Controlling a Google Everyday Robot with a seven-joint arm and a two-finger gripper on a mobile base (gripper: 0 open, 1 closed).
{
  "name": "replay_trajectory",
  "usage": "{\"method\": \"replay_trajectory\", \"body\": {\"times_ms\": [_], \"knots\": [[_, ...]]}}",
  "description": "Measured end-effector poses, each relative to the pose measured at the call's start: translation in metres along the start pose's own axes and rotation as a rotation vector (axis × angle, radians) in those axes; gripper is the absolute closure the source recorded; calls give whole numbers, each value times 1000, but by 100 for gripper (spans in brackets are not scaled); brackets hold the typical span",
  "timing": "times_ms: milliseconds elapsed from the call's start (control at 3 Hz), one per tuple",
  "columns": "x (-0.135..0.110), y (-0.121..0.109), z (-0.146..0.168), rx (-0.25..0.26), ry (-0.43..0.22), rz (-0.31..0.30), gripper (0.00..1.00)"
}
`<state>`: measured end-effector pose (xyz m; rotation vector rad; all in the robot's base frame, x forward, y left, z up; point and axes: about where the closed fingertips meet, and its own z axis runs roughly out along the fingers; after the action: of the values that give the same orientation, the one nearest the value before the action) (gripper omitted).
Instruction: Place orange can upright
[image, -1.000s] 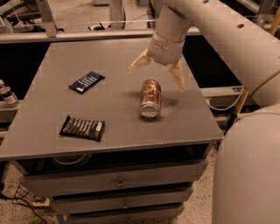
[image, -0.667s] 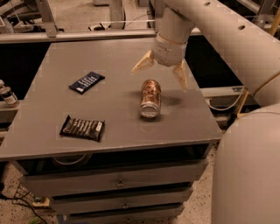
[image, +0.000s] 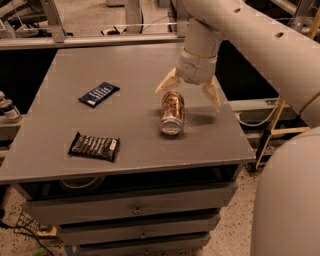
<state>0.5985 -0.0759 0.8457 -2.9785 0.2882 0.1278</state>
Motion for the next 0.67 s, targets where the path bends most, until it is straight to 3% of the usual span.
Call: {"method": "replay_trajectory", "body": {"times_ms": [333,667], "knots": [[-8,4,11,-28,-26,-18,7],[-15,1,22,-46,-56,-51,33]]}}
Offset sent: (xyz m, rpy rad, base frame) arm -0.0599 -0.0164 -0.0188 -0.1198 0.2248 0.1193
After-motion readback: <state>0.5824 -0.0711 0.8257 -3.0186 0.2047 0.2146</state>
